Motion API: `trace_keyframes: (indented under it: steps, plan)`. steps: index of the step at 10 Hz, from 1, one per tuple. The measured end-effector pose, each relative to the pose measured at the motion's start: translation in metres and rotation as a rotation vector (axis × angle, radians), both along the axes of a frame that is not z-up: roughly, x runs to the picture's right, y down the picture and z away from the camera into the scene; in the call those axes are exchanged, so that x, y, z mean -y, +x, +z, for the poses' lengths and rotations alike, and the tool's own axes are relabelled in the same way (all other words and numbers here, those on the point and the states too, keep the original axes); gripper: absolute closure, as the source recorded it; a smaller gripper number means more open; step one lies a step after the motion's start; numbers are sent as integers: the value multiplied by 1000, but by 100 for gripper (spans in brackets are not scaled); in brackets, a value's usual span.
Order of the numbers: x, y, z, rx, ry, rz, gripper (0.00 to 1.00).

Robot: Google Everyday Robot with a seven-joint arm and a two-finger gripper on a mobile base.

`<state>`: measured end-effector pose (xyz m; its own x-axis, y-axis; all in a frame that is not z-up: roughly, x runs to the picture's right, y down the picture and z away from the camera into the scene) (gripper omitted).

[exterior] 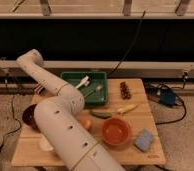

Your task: Wipe purple bowl with eraser

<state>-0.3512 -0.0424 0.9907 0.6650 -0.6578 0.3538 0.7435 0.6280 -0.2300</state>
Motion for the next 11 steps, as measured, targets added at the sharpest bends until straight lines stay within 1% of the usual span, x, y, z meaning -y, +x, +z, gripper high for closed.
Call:
trace_keyframes:
  steps: [2,4,6,9,10,11]
  plan:
    - [1,0,0,6,-1,0,35]
    - [1,-4,-11,51,-22,-23,35]
    - [0,1,-14,83,-47,-41,35]
    - [-12,-1,-14,128,-77,-70,35]
    - [-14,0,-11,138,-86,-70,35]
    - [-20,0,-5,150,-98,-69,35]
